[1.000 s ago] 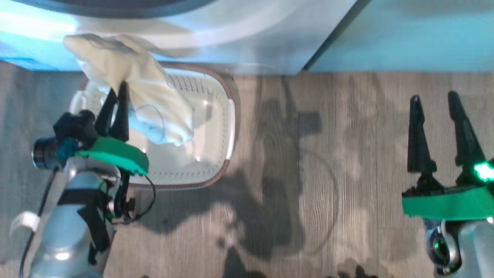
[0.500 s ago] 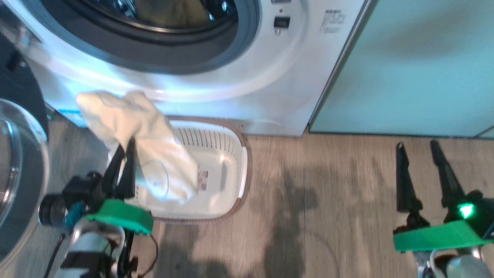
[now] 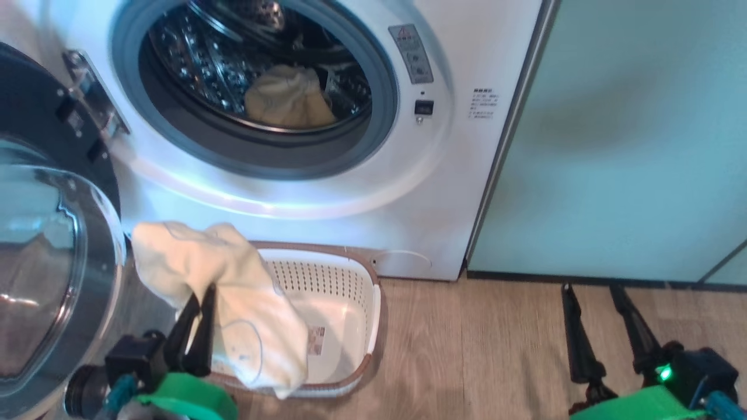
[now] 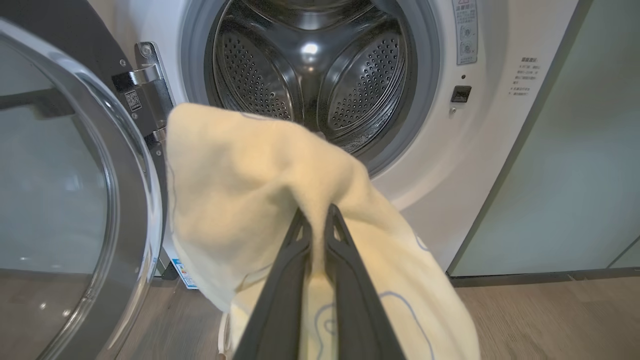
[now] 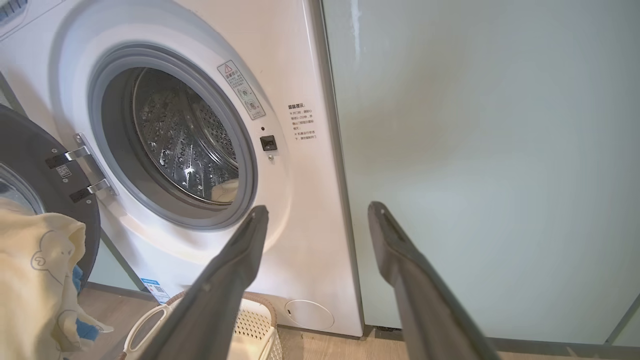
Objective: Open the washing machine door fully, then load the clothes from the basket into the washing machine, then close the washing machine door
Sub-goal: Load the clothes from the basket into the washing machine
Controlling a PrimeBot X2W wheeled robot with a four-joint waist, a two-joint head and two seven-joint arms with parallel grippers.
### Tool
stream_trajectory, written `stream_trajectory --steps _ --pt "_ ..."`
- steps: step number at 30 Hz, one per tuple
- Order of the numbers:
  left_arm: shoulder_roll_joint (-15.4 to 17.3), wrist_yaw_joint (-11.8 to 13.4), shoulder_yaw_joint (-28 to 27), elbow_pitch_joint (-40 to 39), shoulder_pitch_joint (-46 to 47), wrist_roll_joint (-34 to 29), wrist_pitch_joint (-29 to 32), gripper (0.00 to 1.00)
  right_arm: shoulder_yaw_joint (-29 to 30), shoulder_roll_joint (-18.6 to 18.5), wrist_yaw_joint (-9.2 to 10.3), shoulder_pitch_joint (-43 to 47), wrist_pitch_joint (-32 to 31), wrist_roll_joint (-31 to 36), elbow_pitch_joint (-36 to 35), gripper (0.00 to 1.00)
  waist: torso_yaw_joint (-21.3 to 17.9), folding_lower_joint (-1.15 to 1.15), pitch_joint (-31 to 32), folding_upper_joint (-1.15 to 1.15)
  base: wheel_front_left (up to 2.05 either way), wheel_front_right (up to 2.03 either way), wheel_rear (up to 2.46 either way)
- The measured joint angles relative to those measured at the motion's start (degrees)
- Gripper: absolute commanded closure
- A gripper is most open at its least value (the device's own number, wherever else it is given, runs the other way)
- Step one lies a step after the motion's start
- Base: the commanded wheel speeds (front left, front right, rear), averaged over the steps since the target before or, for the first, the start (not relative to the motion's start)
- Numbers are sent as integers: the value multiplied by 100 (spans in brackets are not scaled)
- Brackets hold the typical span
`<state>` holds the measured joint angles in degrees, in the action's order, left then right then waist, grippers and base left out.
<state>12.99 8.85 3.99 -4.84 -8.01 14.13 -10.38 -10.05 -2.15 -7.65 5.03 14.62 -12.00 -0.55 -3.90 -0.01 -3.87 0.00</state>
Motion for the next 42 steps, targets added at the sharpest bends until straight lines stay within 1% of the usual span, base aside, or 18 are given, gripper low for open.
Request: stream_trajectory --steps 8,16,36,42 --pt "3 24 59 -129 -390 25 137 100 -85 0 0 325 0 -12 5 0 -14 0 350 0 0 0 0" --pt "3 76 76 -230 -480 58 138 100 -82 0 0 418 0 -19 -3 0 -61 0 414 0 0 0 0" --pt "1 81 167 -134 -454 210 76 100 -71 0 0 424 0 -20 -13 0 -56 1 325 0 0 0 0" --pt "-15 30 178 62 -99 254 -16 100 -82 0 0 405 0 -21 -51 0 -103 2 91 0 0 0 0"
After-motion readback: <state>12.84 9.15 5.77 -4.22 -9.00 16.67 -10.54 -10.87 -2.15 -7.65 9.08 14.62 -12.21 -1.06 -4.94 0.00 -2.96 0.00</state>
